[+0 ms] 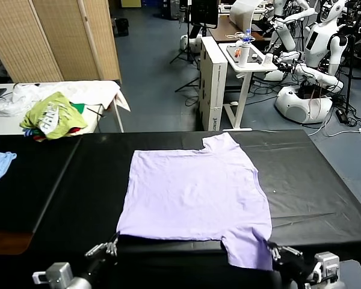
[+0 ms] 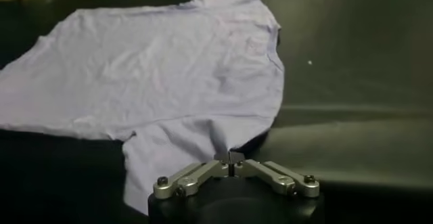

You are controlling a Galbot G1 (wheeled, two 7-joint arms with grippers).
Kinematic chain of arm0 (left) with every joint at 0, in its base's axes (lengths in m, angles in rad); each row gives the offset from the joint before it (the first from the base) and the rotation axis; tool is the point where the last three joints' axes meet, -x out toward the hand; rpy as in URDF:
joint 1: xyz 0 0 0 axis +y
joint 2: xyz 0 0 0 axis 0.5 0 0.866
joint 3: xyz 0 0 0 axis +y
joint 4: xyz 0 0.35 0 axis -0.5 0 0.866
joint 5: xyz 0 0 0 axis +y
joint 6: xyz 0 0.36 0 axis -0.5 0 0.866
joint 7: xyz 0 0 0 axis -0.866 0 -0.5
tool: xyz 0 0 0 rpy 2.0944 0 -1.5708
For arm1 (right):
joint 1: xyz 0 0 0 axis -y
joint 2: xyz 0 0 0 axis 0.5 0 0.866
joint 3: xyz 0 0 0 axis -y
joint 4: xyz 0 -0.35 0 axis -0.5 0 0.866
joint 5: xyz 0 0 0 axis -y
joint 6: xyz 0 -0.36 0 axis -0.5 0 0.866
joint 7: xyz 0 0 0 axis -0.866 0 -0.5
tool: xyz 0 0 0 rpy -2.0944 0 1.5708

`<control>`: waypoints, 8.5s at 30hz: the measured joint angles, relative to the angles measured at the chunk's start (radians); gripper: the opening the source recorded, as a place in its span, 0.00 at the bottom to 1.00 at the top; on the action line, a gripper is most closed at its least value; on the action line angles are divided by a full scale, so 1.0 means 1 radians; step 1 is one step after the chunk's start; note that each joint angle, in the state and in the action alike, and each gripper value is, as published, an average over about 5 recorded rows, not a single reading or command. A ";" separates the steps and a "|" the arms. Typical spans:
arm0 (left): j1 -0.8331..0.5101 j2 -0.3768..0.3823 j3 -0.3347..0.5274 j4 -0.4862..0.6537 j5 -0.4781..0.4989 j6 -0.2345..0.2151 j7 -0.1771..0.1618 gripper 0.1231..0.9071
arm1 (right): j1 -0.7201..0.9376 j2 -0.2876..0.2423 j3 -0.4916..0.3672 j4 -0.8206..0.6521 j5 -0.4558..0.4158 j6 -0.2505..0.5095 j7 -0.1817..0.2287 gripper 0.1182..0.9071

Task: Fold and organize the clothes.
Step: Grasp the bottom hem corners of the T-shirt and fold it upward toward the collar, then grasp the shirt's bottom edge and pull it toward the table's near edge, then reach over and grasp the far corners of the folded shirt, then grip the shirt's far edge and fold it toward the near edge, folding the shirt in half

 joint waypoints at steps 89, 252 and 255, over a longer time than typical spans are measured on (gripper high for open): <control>-0.271 0.098 -0.015 0.183 0.042 -0.027 0.028 1.00 | -0.139 0.000 0.001 0.058 -0.148 -0.105 -0.001 0.03; -1.078 0.277 0.291 0.778 -0.366 0.260 0.034 0.04 | 0.701 0.085 -0.405 -0.348 0.049 -0.234 0.029 0.03; -1.061 0.294 0.271 0.738 -0.390 0.260 0.023 0.04 | 0.640 0.047 -0.371 -0.280 0.056 -0.247 0.033 0.03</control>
